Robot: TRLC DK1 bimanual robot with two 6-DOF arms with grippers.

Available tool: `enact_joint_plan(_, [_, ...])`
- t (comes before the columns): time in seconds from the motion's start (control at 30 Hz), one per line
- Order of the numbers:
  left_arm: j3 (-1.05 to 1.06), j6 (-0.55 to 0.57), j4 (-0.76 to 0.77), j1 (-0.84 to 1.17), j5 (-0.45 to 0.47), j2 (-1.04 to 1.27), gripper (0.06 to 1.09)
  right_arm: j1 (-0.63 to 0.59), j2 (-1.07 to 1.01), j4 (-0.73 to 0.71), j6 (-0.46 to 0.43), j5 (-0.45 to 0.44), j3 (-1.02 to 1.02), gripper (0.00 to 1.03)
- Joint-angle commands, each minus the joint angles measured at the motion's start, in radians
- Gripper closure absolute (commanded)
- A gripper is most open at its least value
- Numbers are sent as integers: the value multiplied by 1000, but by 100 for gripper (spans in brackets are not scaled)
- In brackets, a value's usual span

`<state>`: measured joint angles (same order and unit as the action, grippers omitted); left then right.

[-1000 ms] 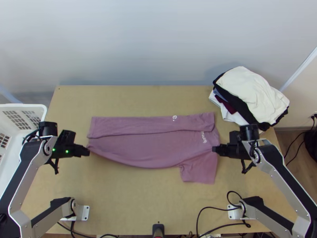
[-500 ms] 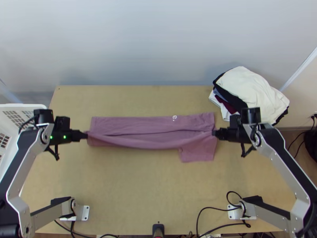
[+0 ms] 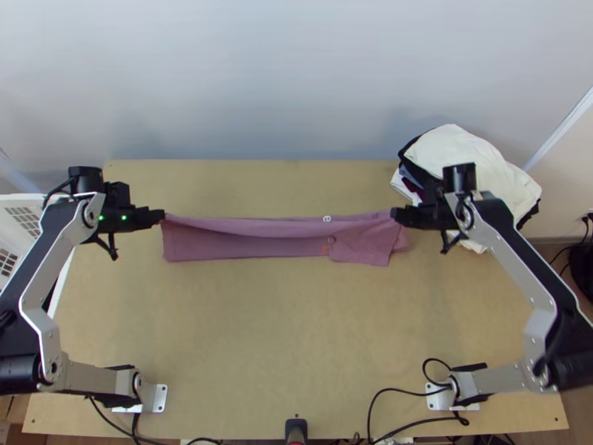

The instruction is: Fold the t-shirt

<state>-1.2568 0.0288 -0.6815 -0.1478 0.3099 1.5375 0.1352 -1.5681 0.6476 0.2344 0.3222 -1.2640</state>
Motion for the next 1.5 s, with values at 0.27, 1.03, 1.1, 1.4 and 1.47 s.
enact_joint_plan(0.27, [-30, 57, 39, 48, -66, 81, 62, -14, -182, -46, 3, -100, -126, 17])
enact_joint_plan(1.03, [203, -58, 128, -128, 224, -7, 14, 21, 223, 99, 114, 74, -150, 3])
enact_joint_plan(1.1, [226, -72, 149, -125, 224, 0, 14, 20, 214, 126, 129, 115, -181, 3])
enact_joint_plan(1.4, [249, -124, 208, -131, 221, 95, 12, 15, 187, 182, 158, 166, -281, 3])
enact_joint_plan(1.47, [246, -132, 220, -131, 218, 119, 12, 15, 186, 185, 158, 166, -295, 3])
